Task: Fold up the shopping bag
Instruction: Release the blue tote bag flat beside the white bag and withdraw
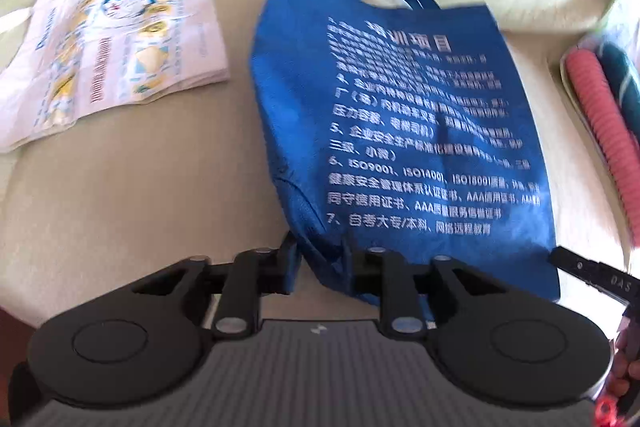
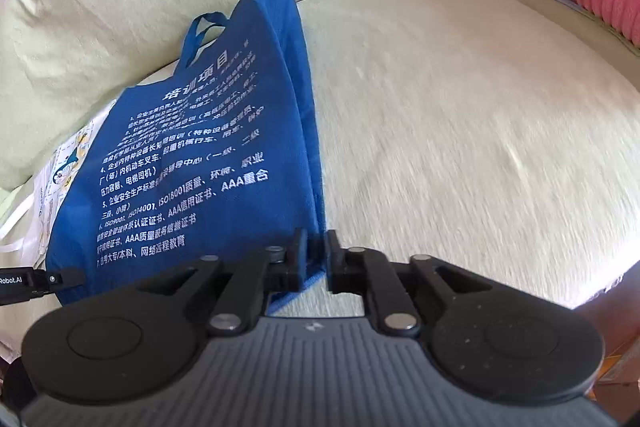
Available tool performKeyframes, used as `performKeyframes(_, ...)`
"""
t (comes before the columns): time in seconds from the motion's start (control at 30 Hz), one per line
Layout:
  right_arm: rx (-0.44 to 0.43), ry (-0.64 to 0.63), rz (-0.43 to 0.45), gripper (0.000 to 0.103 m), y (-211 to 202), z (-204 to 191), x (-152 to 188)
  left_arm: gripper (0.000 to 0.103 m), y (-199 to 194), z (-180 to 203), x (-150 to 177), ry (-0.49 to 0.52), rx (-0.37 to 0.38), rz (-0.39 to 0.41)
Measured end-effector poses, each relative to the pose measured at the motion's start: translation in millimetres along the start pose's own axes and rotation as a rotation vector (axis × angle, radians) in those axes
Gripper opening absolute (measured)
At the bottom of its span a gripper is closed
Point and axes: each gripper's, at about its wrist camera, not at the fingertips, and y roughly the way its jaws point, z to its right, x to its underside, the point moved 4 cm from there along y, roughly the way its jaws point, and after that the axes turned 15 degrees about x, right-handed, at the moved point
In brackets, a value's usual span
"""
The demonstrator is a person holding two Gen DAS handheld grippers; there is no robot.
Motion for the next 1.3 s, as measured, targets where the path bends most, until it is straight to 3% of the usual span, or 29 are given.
performKeyframes(0.1,0.043,-0.036,0.074,0.029,-20.7,-7.5,-11.3,0.042,-19.5,11.5,-1.8,0.035,-0.074,0.043)
performKeyframes(0.17,0.072,-0.087,0.133,0.043,-34.4,-16.3,-16.9,0.054,-27.1,20.6,-0.2,0.068,-0.115,0.055)
performKeyframes(0.27,0.066,-0.143,0.176,0.054,-56.0,-34.0,-15.8,0.064,-40.7,42.0,6.3,0.158,-0.184,0.085)
performKeyframes(0.33,0.047,-0.158,0.180,0.058,-66.7,-42.2,-10.3,0.065,-49.6,59.2,15.0,0.208,-0.204,0.092)
performKeyframes(0.5,0.036,-0.194,0.183,0.067,-87.7,-51.4,9.1,0.065,-67.6,77.6,32.8,0.223,-0.185,0.093)
performKeyframes(0.87,0.031,-0.149,0.234,0.082,-133.5,-31.9,26.3,0.066,-102.5,103.8,63.9,0.267,-0.169,0.134)
performKeyframes(1.3,0.047,-0.148,0.314,0.091,-169.4,-25.7,36.2,0.073,-134.2,112.0,79.7,0.280,-0.158,0.206)
